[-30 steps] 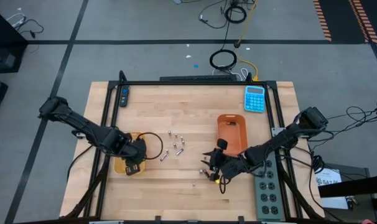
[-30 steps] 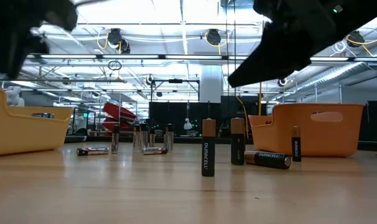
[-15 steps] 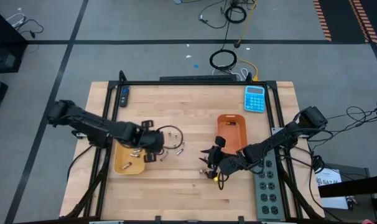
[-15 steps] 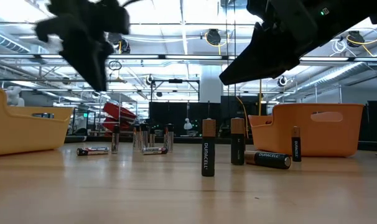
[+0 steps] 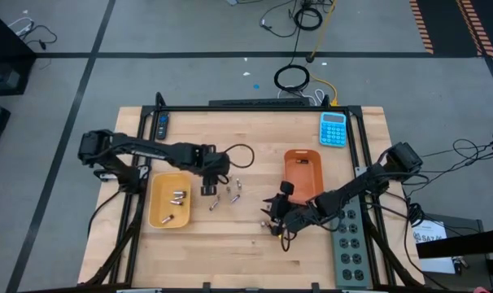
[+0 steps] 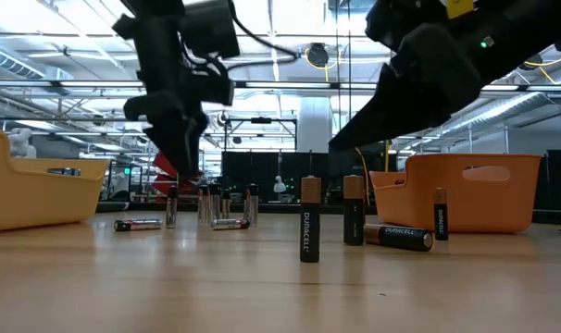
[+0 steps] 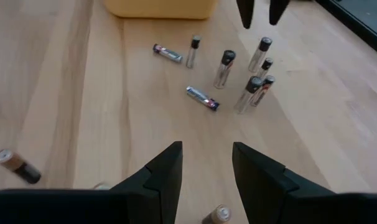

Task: Sort batteries
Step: Put the silver battery into the yellow bin

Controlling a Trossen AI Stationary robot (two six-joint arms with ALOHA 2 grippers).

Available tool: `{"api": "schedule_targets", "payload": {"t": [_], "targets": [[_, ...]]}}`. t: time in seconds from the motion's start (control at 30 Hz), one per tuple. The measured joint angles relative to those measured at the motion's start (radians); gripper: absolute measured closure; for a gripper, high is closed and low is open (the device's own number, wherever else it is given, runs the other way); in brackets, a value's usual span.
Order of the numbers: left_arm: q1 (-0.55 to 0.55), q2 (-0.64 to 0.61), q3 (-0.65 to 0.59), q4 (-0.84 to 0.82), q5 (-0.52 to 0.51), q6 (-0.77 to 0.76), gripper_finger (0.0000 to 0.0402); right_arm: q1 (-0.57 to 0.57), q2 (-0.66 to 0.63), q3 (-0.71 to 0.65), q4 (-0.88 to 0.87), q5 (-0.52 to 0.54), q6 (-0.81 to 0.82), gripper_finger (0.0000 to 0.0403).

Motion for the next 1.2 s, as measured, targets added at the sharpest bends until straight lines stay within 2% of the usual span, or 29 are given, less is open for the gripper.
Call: {"api": "schedule_targets", "payload": {"t": [0.1,0.5,0.77,1.0,1.2], "targets": [[0.024,0.026,0.0,0.003,0.043,0.008,0.0219,0.009,0.0,0.0,0.0,0.001,0.0,0.0271],[0.048,0.105,0.0,0.08,0.072,0.055,0.0219,0.014,0.0,0.0,0.0,0.005,0.015,0.0271],[0.079,0.11,0.0,0.131,0.106,0.063,0.0224,0.014,0.0,0.0,-0.001,0.006,0.019,0.0271],[0.09,0.11,-0.036,0.173,0.147,0.059,0.0263,0.014,0.0,0.0,-0.001,0.007,0.019,0.0271],[0.09,0.11,-0.087,0.241,0.161,0.052,0.0329,0.014,0.0,0.0,-0.001,0.007,0.019,0.0271]]}}
